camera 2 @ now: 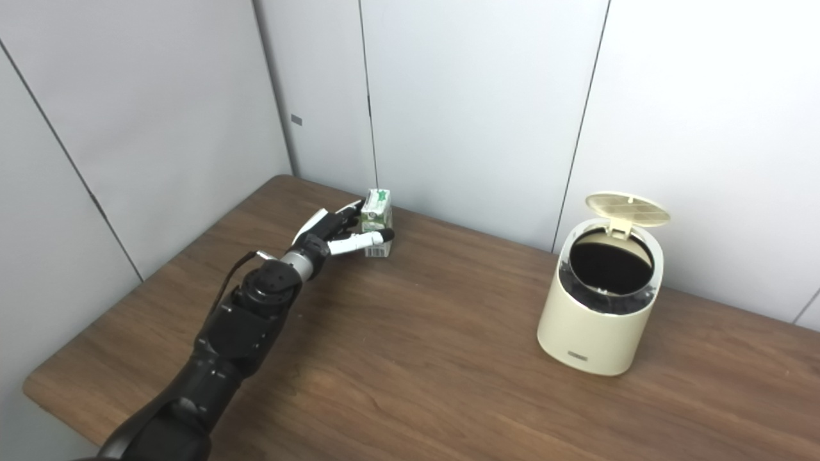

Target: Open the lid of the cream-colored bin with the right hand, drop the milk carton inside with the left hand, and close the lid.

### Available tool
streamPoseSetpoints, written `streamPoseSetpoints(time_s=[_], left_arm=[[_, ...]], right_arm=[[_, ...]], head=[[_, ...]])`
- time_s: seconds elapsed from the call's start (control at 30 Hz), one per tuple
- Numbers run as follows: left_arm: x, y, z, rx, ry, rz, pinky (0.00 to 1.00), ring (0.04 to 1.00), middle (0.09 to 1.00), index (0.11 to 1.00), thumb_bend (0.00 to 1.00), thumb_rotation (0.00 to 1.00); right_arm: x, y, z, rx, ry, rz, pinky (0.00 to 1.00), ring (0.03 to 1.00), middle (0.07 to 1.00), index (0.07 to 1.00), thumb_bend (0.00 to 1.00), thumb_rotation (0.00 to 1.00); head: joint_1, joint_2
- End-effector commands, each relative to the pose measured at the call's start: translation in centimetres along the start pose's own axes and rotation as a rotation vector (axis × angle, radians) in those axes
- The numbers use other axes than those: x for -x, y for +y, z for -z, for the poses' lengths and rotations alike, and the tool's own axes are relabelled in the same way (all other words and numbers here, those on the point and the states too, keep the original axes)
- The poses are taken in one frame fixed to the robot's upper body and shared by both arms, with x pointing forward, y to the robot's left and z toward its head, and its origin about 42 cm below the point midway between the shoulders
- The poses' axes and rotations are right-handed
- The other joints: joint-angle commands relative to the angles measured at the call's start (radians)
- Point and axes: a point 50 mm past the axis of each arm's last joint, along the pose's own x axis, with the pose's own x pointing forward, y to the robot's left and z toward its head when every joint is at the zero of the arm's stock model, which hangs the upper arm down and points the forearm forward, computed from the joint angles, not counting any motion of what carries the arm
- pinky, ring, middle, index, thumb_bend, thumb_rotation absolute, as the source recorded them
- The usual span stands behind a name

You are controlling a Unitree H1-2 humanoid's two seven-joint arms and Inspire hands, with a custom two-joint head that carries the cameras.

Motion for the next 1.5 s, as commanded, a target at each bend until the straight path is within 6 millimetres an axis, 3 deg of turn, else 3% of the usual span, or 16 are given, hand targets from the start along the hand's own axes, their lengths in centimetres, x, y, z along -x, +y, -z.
streamPoseSetpoints(time_s=[0.0,0.1,0.2,0.33,0.57,0.63,0.83,1.0,1.2,1.27,1.47], left_arm=[[-0.7,0.7,-1.4,-0.02,-0.017,-0.007,0.97,1.0,1.0,1.0,1.0,0.48],[-0.7,0.6,-1.3,-0.019,-0.019,-0.006,0.95,0.998,1.0,1.0,1.0,0.47],[-0.9,0.6,-1.0,-0.018,-0.013,-0.013,0.93,0.988,1.0,1.0,1.0,0.43],[-1.0,0.5,-0.4,-0.008,-0.012,-0.043,0.92,0.965,0.978,1.0,1.0,0.36],[-1.0,-0.9,-0.6,-0.07,-0.072,-0.192,0.72,0.792,0.785,0.816,1.0,0.12],[-1.1,-1.4,-0.5,-0.093,-0.093,-0.218,0.7,0.769,0.763,0.791,0.98,0.09],[-1.6,-2.3,0.3,-0.091,-0.124,-0.284,0.66,0.723,0.703,0.723,0.97,0.07],[-1.7,-2.7,0.7,-0.085,-0.136,-0.329,0.57,0.649,0.649,0.679,0.93,0.06],[-1.7,-3.0,0.6,-0.072,-0.143,-0.341,0.56,0.642,0.653,0.672,0.89,0.06],[-1.8,-3.1,0.5,-0.07,-0.143,-0.345,0.55,0.63,0.648,0.663,0.89,0.08],[-1.9,-3.3,0.4,-0.028,-0.147,-0.354,0.5,0.582,0.603,0.639,0.87,0.09]], right_arm=[[-0.1,-1.3,-0.2,0.02,-0.045,0.014,0.38,0.577,0.623,0.491,0.48,0.17],[0.2,-1.4,-0.1,0.023,-0.038,0.009,0.37,0.573,0.623,0.491,0.49,0.17],[0.6,-1.5,-0.2,0.025,-0.031,0.005,0.42,0.575,0.627,0.49,0.46,0.04],[1.0,-1.9,-0.8,0.026,-0.012,-0.008,0.43,0.563,0.619,0.488,0.46,0.0],[1.7,-2.5,-1.0,0.02,0.005,-0.012,0.43,0.542,0.615,0.487,0.46,0.0],[1.8,-2.5,-0.9,0.024,0.0,-0.01,0.36,0.542,0.614,0.489,0.45,0.0],[2.2,-2.6,-0.7,0.041,0.002,-0.021,0.32,0.584,0.63,0.485,0.44,0.0],[2.4,-2.7,-0.8,0.03,0.009,-0.023,0.32,0.583,0.636,0.488,0.44,0.0],[2.5,-2.5,-1.0,0.032,0.015,-0.02,0.32,0.593,0.64,0.486,0.44,0.0],[2.5,-2.5,-1.0,0.031,0.019,-0.02,0.4,0.603,0.647,0.582,0.4,0.0],[2.4,-2.5,-1.2,0.032,0.024,-0.024,0.43,0.596,0.643,0.603,0.39,0.0]], head=[[-0.001,0.001],[-0.006,0.005],[-0.015,0.007],[-0.022,0.01],[-0.035,0.028],[-0.044,0.029],[-0.047,0.028],[-0.045,0.033],[-0.051,0.034],[-0.051,0.034],[-0.053,0.031]])
